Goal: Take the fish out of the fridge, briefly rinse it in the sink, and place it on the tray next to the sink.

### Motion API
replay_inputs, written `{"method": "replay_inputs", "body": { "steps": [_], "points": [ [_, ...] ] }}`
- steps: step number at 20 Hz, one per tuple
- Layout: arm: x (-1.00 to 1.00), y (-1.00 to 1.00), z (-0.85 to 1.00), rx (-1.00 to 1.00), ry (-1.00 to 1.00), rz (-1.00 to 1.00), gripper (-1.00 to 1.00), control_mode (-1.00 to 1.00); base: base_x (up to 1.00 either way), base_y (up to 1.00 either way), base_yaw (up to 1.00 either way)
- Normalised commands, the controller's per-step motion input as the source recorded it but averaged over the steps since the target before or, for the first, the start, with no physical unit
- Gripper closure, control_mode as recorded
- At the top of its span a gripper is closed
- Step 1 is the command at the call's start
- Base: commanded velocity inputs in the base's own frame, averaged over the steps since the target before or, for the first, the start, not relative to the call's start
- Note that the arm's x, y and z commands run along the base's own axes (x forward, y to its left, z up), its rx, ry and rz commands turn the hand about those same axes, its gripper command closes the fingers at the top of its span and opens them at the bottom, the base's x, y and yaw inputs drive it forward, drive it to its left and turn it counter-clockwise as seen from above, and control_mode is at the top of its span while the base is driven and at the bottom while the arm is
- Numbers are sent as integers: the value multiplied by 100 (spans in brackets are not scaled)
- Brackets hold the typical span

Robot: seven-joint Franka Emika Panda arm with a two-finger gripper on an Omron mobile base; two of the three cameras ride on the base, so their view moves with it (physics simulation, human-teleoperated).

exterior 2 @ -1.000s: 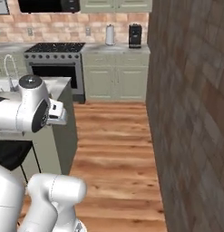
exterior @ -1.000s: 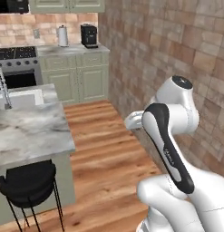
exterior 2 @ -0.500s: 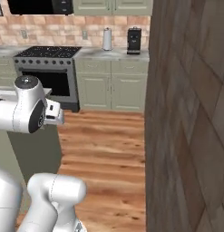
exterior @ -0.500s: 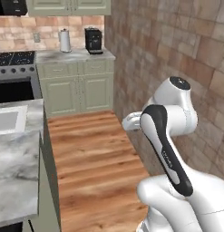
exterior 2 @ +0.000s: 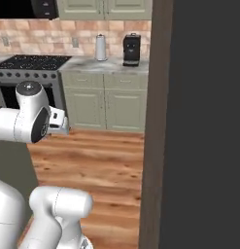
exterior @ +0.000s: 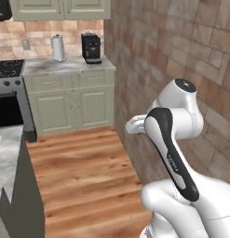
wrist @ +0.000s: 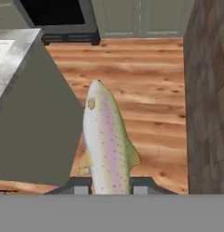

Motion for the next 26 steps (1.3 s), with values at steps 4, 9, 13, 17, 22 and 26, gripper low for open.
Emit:
{"method": "replay_inputs", "body": {
  "steps": [4, 9, 13, 17, 22, 26],
  "points": [
    [0, 0, 0, 0, 0, 0, 100, 100, 100, -1, 18],
    [0, 0, 0, 0, 0, 0, 100, 100, 100, -1, 32],
    [0, 0, 0, 0, 0, 0, 100, 100, 100, -4, 34],
    [0, 0, 0, 0, 0, 0, 100, 100, 100, 0, 41],
    [0, 0, 0, 0, 0, 0, 100, 100, 100, 0, 52],
    [0, 0, 0, 0, 0, 0, 100, 100, 83, 0, 64]
  ]
}}
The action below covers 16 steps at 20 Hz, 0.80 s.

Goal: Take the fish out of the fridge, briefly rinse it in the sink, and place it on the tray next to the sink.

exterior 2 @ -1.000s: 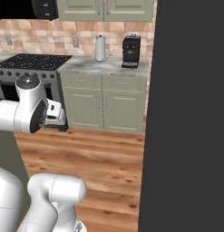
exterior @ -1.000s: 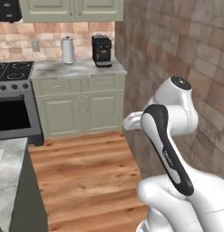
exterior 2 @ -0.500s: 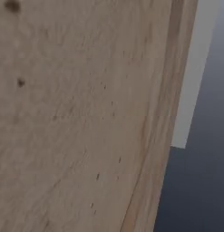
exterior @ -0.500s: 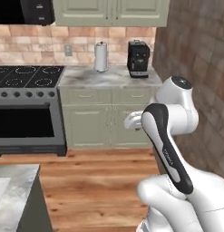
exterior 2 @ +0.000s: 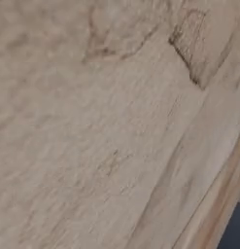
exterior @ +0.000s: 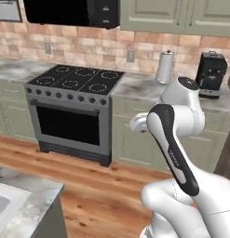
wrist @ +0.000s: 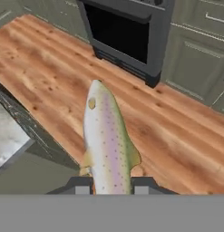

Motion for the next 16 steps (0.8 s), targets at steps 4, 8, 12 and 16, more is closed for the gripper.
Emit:
{"method": "replay_inputs", "body": {
  "steps": [4, 8, 12, 16],
  "points": [
    [0, 0, 0, 0, 0, 0, 100, 100, 75, 0, 68],
    [0, 0, 0, 0, 0, 0, 100, 100, 63, 0, 70],
    [0, 0, 0, 0, 0, 0, 100, 100, 61, 0, 67],
    [0, 0, 0, 0, 0, 0, 100, 100, 75, -46, 46]
  ]
}}
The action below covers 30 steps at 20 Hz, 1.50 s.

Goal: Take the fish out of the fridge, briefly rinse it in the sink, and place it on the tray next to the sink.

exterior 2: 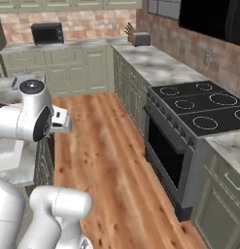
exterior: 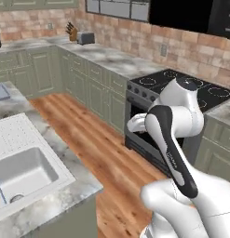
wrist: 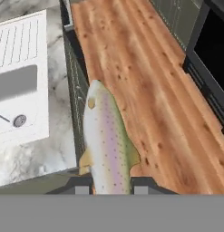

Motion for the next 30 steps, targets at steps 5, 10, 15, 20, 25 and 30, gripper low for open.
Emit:
{"method": "replay_inputs", "body": {
  "steps": [5, 10, 15, 20, 25, 30],
  "points": [
    [0, 0, 0, 0, 0, 0, 100, 100, 100, -86, 26],
    [0, 0, 0, 0, 0, 0, 100, 100, 100, -89, 22],
    [0, 0, 0, 0, 0, 0, 100, 100, 62, -30, 57],
    [0, 0, 0, 0, 0, 0, 100, 100, 0, -3, 80],
    [0, 0, 0, 0, 0, 0, 100, 100, 2, -12, 76],
    [0, 0, 0, 0, 0, 0, 100, 100, 47, -57, 53]
  ]
}}
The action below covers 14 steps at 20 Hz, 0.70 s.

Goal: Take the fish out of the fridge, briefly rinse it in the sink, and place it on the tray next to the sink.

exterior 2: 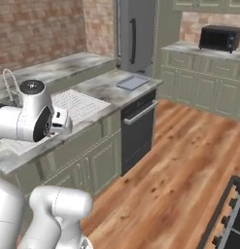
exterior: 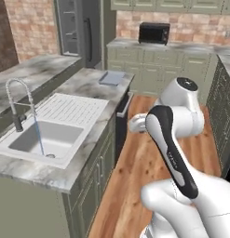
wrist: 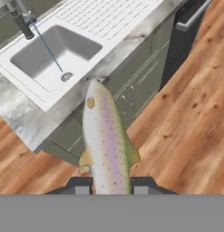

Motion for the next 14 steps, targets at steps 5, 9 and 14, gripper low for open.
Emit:
{"method": "replay_inputs", "body": {
  "steps": [5, 9, 14],
  "points": [
    [0, 0, 0, 0, 0, 0, 100, 100, 100, -98, 26],
    [0, 0, 0, 0, 0, 0, 100, 100, 96, -80, 28],
    [0, 0, 0, 0, 0, 0, 100, 100, 31, -63, 53]
  ]
}}
